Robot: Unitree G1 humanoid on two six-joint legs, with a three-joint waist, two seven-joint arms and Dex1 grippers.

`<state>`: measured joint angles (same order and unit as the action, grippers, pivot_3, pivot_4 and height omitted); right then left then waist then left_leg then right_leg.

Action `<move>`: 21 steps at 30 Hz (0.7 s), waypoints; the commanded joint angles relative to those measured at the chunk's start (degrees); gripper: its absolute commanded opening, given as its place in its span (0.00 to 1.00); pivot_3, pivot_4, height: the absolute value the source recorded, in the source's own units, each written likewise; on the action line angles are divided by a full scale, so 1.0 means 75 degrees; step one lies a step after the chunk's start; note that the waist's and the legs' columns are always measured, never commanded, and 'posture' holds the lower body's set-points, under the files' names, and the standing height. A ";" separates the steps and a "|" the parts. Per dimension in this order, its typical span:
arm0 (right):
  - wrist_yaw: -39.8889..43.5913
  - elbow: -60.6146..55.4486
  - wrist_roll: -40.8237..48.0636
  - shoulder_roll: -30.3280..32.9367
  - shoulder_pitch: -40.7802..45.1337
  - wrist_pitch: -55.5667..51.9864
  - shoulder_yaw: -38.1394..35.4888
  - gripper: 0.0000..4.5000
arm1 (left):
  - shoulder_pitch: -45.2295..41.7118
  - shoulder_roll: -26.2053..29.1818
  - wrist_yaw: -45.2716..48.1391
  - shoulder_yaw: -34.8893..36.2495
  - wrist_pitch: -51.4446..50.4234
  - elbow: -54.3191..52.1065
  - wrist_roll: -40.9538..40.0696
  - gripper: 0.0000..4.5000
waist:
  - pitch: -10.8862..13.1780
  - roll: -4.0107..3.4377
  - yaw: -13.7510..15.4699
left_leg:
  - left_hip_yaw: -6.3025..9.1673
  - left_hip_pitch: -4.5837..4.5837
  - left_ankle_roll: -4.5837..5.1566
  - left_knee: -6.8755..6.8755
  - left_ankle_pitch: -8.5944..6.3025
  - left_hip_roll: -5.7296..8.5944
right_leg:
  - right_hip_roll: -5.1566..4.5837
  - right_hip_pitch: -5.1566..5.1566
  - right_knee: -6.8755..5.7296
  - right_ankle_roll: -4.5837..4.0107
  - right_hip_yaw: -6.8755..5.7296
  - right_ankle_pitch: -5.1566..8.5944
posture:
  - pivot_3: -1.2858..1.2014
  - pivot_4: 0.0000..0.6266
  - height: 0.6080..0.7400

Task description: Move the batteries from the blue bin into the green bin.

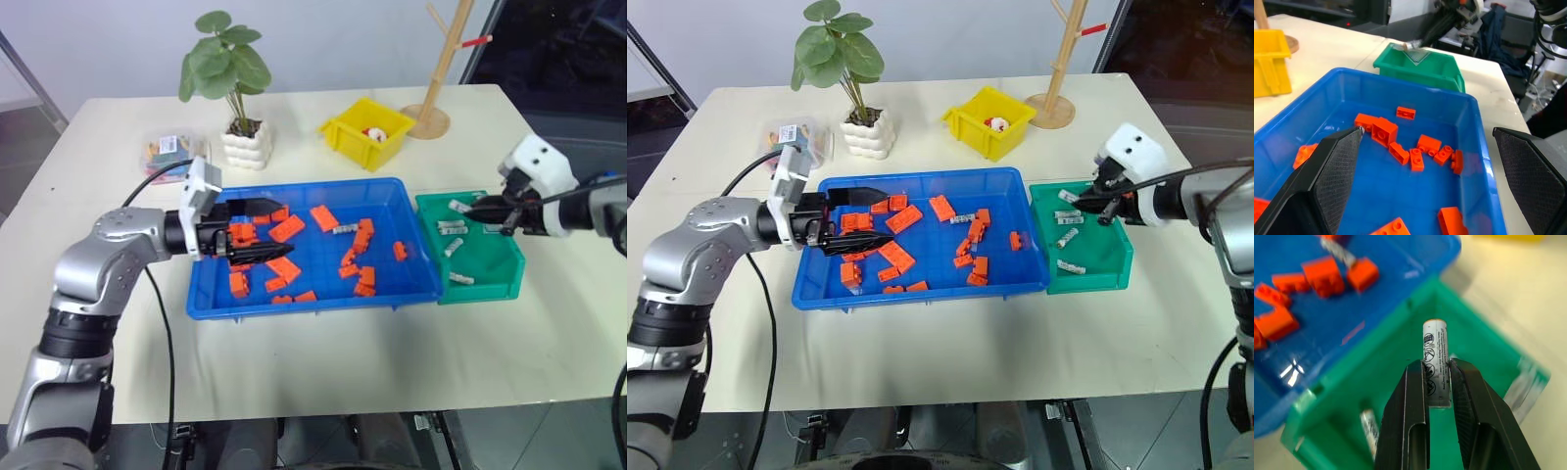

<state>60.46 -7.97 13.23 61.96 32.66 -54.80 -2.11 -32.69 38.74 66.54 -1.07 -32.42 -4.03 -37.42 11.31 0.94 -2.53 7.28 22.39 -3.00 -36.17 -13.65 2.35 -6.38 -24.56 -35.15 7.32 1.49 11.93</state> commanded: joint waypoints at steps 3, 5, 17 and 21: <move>-0.0300 -0.0258 0.0295 -0.0002 -0.0292 0.0017 -0.0508 0.55 | -0.0316 -0.0160 0.0197 -0.0045 0.0403 0.0324 0.0361 1.00 | 0.0000 0.0000 0.0016 | 0.0000 0.0002 0.0000 0.0001 0.0000 0.0000 | 0.0000 0.0000 0.0002 0.0000 0.0000 0.0000 | 0.52 0.24 1.00; -0.0426 -0.0151 0.0286 -0.0058 -0.0266 0.0114 -0.0432 0.78 | -0.0345 -0.0167 0.0233 -0.0021 0.0440 0.0374 0.0428 1.00 | 0.0000 0.0000 0.0016 | 0.0000 0.0003 0.0000 0.0001 0.0000 0.0000 | 0.0000 0.0000 0.0003 0.0000 0.0000 0.0000 | 0.52 0.24 1.00; -0.0646 0.1018 0.0040 -0.1666 0.1821 0.1492 0.0874 0.98 | 0.0084 0.0448 0.0044 0.0449 0.0597 0.0133 0.0776 1.00 | 0.0001 -0.0004 -0.0017 | 0.0002 -0.0004 0.0000 0.0007 0.0000 -0.0009 | 0.0009 -0.0001 0.0001 0.0000 0.0001 0.0000 | 0.52 0.24 1.00; -0.0430 0.1860 -0.0323 -0.2388 0.2186 0.2274 0.1628 0.98 | 0.0405 0.0579 -0.0211 0.0649 0.0719 -0.0146 0.0875 1.00 | 0.0001 -0.0003 0.0040 | 0.0006 0.0004 -0.0001 0.0005 0.0000 -0.0007 | 0.0009 -0.0001 0.0004 0.0000 0.0001 0.0000 | 0.52 0.24 1.00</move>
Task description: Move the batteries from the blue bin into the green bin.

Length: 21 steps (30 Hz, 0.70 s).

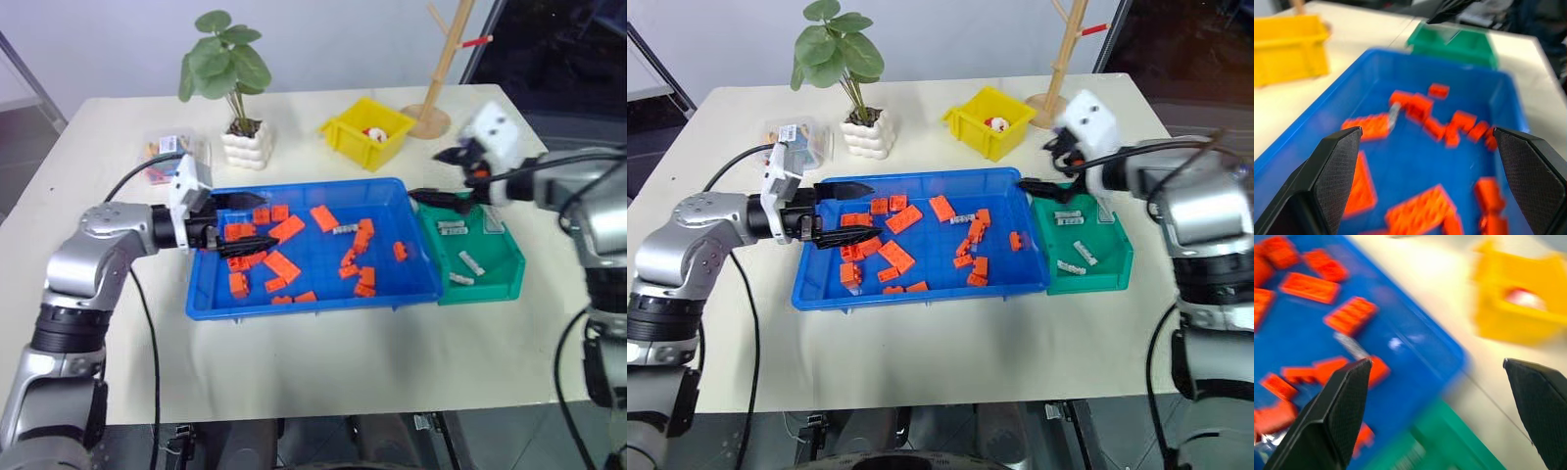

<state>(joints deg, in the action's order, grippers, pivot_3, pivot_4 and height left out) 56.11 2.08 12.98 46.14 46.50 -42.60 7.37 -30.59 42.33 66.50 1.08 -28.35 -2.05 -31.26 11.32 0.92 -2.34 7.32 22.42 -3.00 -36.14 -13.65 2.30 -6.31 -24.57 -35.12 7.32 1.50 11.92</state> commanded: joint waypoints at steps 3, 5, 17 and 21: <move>0.0314 0.1493 -0.0598 -0.0821 0.0654 0.1304 0.0834 0.98 | 0.0408 0.0098 -0.0594 0.0623 0.0287 -0.0657 0.0116 1.00 | 0.0000 0.0001 0.0016 | 0.0002 0.0003 -0.0001 -0.0002 0.0001 0.0007 | -0.0006 0.0000 0.0002 0.0000 0.0000 -0.0001 | 0.52 0.24 1.00; 0.0427 0.2211 -0.0794 -0.1135 0.0906 0.1739 0.1049 0.98 | 0.0628 0.0096 -0.0833 0.0805 0.0322 -0.0866 0.0137 1.00 | 0.0000 0.0001 -0.0008 | 0.0001 0.0002 -0.0001 -0.0001 0.0001 0.0007 | -0.0006 -0.0001 0.0001 0.0000 0.0000 -0.0001 | 0.52 0.24 1.00; 0.0181 0.3998 -0.0728 -0.3083 0.1899 0.1387 0.0836 0.98 | 0.1775 0.0074 -0.1780 0.1534 -0.0373 -0.2227 -0.0488 1.00 | 0.0001 -0.0001 -0.0042 | 0.0014 -0.0005 -0.0002 0.0005 0.0001 -0.0001 | 0.0007 -0.0008 -0.0013 -0.0004 0.0000 -0.0003 | 0.52 0.24 1.00; -0.0027 0.4209 -0.0866 -0.3432 0.1812 0.1285 0.0890 0.98 | 0.1981 0.0057 -0.2078 0.1714 -0.0540 -0.2495 -0.0653 1.00 | 0.0001 -0.0001 -0.0021 | 0.0015 -0.0004 -0.0002 0.0004 0.0001 0.0001 | 0.0007 -0.0007 -0.0013 -0.0004 0.0000 -0.0003 | 0.52 0.24 1.00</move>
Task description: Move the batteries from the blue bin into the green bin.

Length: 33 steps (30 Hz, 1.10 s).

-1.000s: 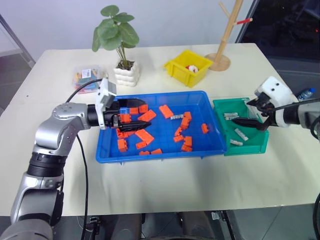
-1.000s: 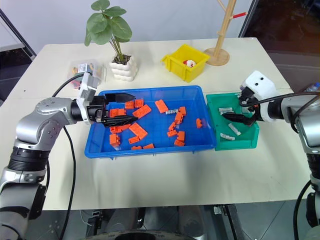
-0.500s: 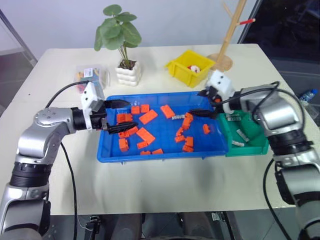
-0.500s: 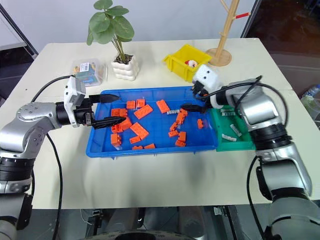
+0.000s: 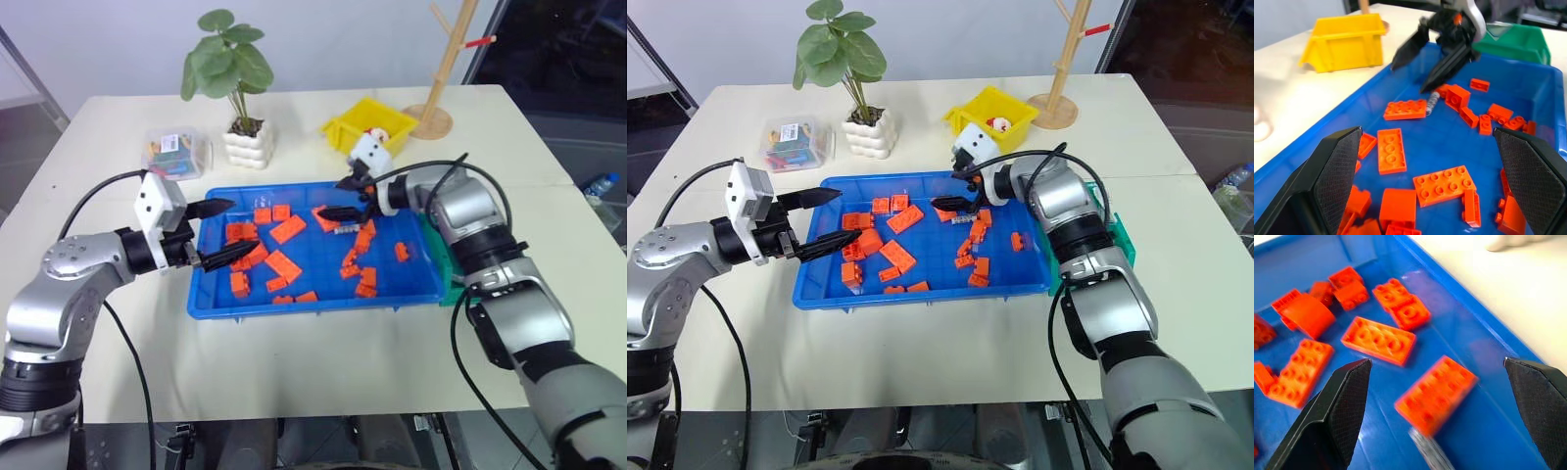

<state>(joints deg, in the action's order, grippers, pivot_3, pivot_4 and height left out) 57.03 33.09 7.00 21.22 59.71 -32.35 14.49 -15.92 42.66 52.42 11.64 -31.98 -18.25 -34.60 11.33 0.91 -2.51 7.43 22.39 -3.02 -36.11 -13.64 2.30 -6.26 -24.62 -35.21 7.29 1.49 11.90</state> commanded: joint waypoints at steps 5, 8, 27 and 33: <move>-0.0337 0.0311 -0.0248 -0.0312 0.0001 -0.0153 0.0031 0.98 | 0.0180 -0.0004 -0.0426 0.0374 -0.0152 -0.0546 -0.0349 1.00 | 0.0000 0.0000 -0.0009 | 0.0000 0.0000 -0.0001 0.0001 0.0000 0.0001 | 0.0001 0.0000 -0.0001 -0.0002 0.0000 -0.0001 | 0.52 0.24 1.00; -0.0449 0.0612 -0.0449 -0.0357 0.0025 -0.0023 0.0101 0.98 | 0.0219 -0.0022 -0.0543 0.0395 -0.0173 -0.0599 -0.0398 1.00 | 0.0000 0.0000 -0.0018 | 0.0000 -0.0002 -0.0001 0.0002 0.0000 0.0000 | 0.0004 0.0000 -0.0001 -0.0002 0.0000 -0.0001 | 0.52 0.24 1.00; -0.0517 0.0872 -0.0761 -0.0771 0.0055 0.0027 0.0028 0.25 | 0.0286 -0.0073 -0.0881 0.0334 -0.0151 -0.0663 -0.0491 1.00 | 0.0000 -0.0001 -0.0029 | 0.0001 -0.0003 -0.0001 0.0002 0.0000 -0.0003 | 0.0008 0.0000 -0.0002 -0.0004 0.0000 -0.0002 | 0.52 0.24 1.00; -0.0528 0.0713 -0.0719 -0.0710 0.0223 0.0054 -0.0079 0.25 | 0.0335 -0.0061 -0.0922 0.0309 -0.0134 -0.0672 -0.0517 1.00 | 0.0000 -0.0001 -0.0029 | 0.0001 -0.0003 -0.0001 0.0003 0.0000 -0.0003 | 0.0008 -0.0001 -0.0002 -0.0004 0.0000 -0.0002 | 0.52 0.24 1.00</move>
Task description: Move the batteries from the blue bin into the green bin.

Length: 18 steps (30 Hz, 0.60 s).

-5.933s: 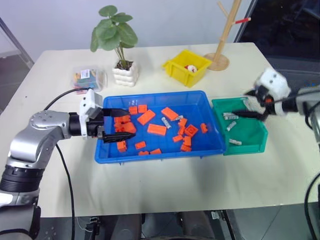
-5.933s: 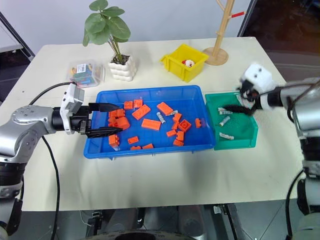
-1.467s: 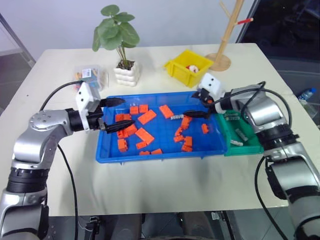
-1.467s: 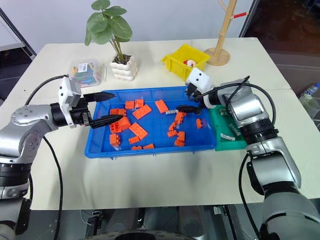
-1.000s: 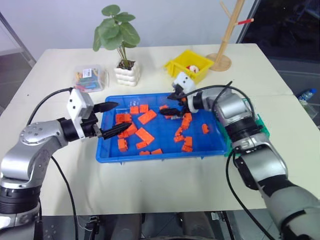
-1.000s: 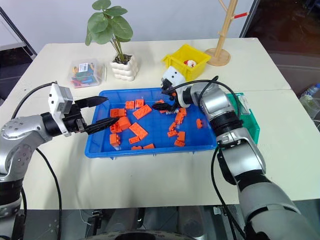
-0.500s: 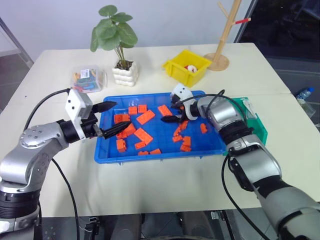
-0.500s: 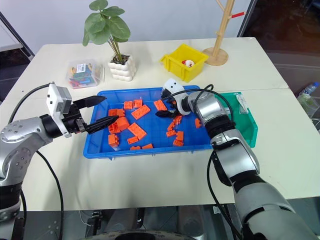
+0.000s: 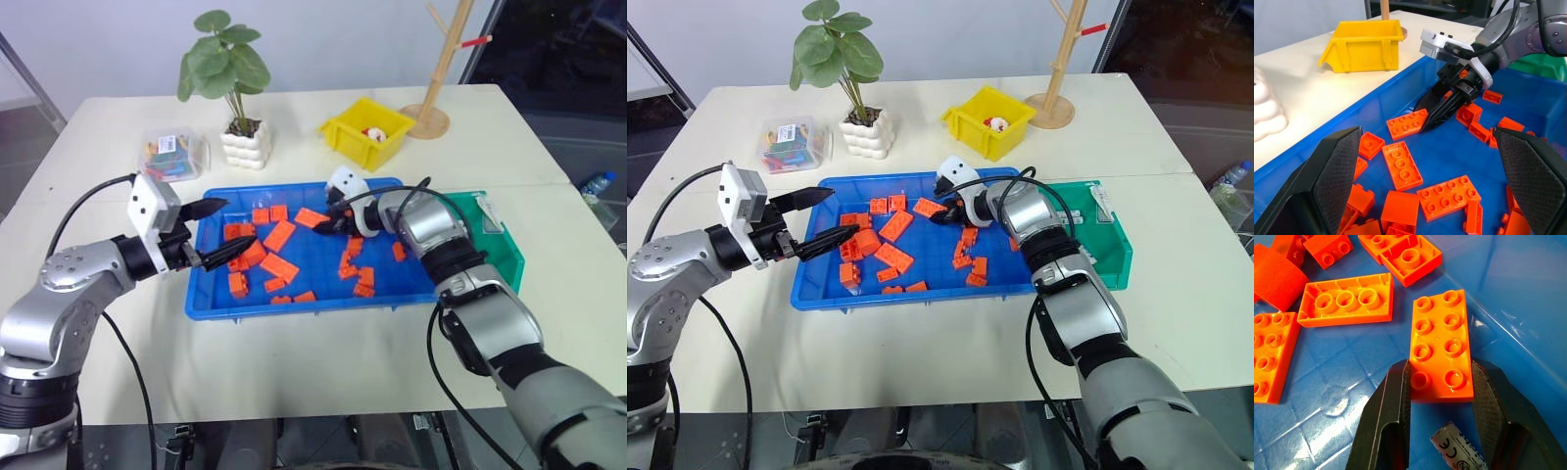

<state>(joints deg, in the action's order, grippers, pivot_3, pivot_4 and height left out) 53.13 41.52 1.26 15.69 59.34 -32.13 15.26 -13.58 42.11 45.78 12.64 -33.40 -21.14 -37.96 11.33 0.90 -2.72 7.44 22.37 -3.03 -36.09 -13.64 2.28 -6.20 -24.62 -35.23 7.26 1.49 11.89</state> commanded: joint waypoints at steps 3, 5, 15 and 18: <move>0.0174 -0.1021 0.0272 0.0034 0.0489 -0.0270 -0.0292 0.25 | 0.0034 0.0025 -0.0024 0.0170 0.0070 -0.0266 -0.0077 1.00 | 0.0001 -0.0001 -0.0007 | 0.0000 0.0001 0.0000 0.0000 0.0000 0.0000 | 0.0000 -0.0001 0.0000 0.0000 0.0000 0.0000 | 0.52 0.24 1.00; 0.0414 -0.1810 0.0448 0.0046 0.0412 -0.0696 -0.0240 0.25 | 0.0028 0.0044 -0.0003 0.0170 0.0072 -0.0244 -0.0078 1.00 | 0.0001 -0.0001 -0.0007 | 0.0001 0.0001 0.0000 0.0002 0.0000 0.0000 | 0.0000 -0.0003 -0.0001 0.0000 0.0000 0.0000 | 0.52 0.24 1.00; 0.1189 -0.6012 0.1314 0.0992 -0.1675 -0.2769 0.0819 0.25 | -0.0253 0.0267 0.0213 0.0337 0.0026 -0.0012 -0.0228 1.00 | -0.0002 0.0002 0.0053 | 0.0011 0.0005 0.0000 -0.0005 0.0000 0.0001 | 0.0001 0.0005 0.0003 0.0000 -0.0001 0.0001 | 0.52 0.24 1.00; 0.1050 -0.6264 0.1368 0.1197 -0.2011 -0.2802 0.0911 0.36 | -0.0330 0.0290 0.0273 0.0309 0.0058 0.0074 -0.0228 1.00 | -0.0002 0.0002 0.0017 | 0.0011 0.0004 0.0000 -0.0004 0.0000 0.0000 | 0.0002 0.0004 0.0002 0.0000 -0.0001 0.0001 | 0.52 0.24 1.00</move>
<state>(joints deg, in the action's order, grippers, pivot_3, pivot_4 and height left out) 61.41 -2.67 10.44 24.65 43.28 -53.35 22.47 -15.03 43.69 47.43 13.24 -33.41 -20.14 -38.98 11.31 0.92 -2.59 7.51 22.37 -3.02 -36.11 -13.64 2.27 -6.18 -24.60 -35.22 7.25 1.49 11.90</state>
